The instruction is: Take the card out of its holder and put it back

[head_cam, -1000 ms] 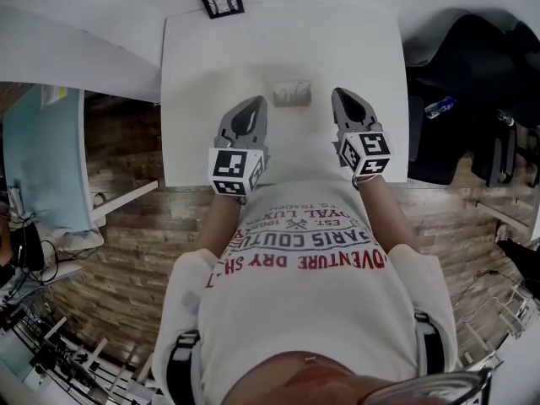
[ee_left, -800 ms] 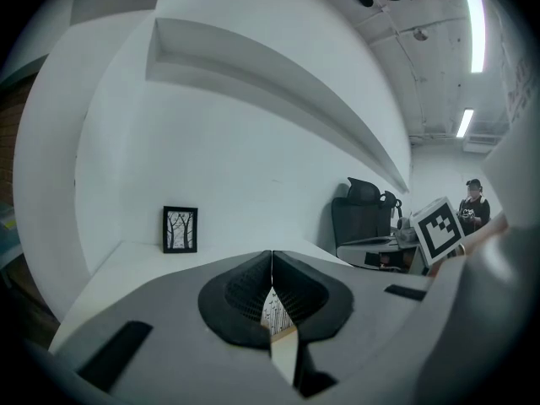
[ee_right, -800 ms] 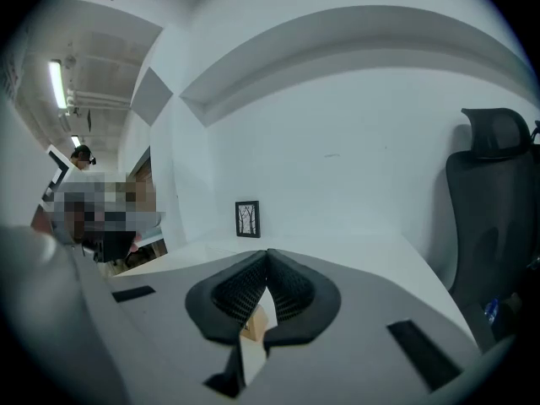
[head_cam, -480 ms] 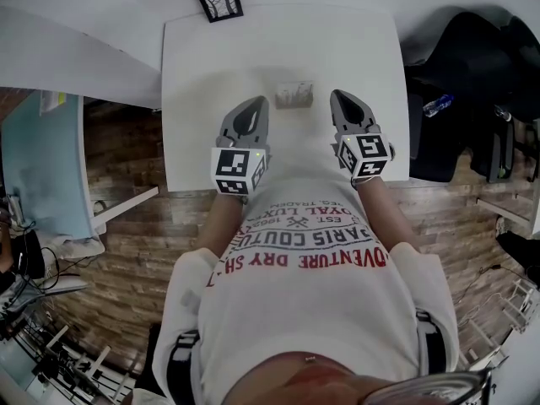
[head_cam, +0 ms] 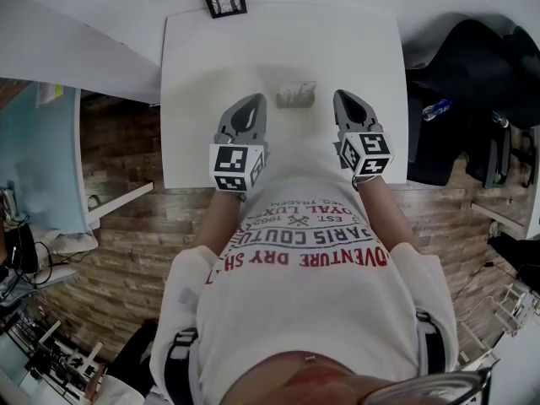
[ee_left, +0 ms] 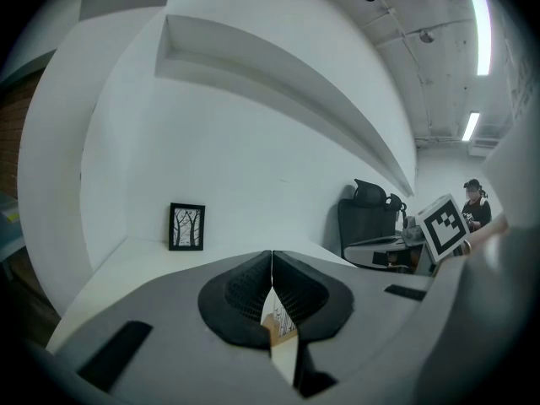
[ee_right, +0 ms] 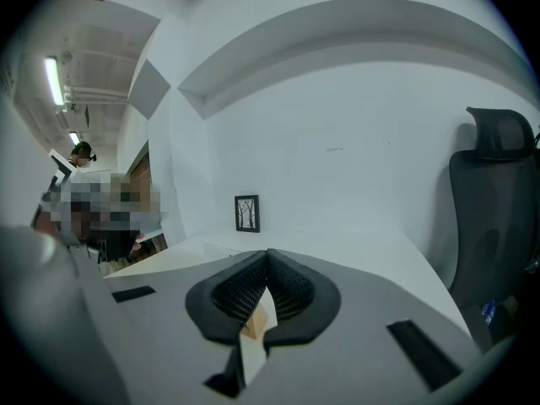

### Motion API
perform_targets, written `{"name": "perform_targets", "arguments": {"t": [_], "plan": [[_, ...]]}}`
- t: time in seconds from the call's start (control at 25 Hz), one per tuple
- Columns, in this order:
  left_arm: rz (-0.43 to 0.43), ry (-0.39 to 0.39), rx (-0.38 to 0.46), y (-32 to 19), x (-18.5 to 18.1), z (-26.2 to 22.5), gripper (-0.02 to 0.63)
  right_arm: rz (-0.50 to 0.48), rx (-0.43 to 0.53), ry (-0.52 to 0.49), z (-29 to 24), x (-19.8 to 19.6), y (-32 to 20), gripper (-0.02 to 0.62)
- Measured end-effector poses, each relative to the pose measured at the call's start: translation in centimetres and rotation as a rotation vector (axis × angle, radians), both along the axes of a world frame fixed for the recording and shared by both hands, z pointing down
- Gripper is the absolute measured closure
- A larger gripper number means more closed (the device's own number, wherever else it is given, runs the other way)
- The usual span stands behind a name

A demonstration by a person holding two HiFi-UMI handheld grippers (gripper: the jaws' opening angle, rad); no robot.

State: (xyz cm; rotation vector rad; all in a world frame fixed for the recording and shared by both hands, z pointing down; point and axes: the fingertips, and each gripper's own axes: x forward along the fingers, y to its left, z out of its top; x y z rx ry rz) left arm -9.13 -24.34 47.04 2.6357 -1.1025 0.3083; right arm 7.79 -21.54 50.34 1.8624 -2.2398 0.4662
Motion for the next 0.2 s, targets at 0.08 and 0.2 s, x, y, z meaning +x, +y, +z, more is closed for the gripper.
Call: {"name": "perform_targets", "arguments": {"t": [0.08, 0.2], "plan": [[-0.001, -0.002, -0.004, 0.03, -0.04, 0.12, 0.581, -0.009, 0.0, -0.011, 0.01, -0.19, -0.01, 0.571], [-0.003, -0.005, -0.008, 0.01, -0.15, 0.28, 0.581, -0.018, -0.01, -0.013, 0.16, -0.43, -0.06, 0.571]]}}
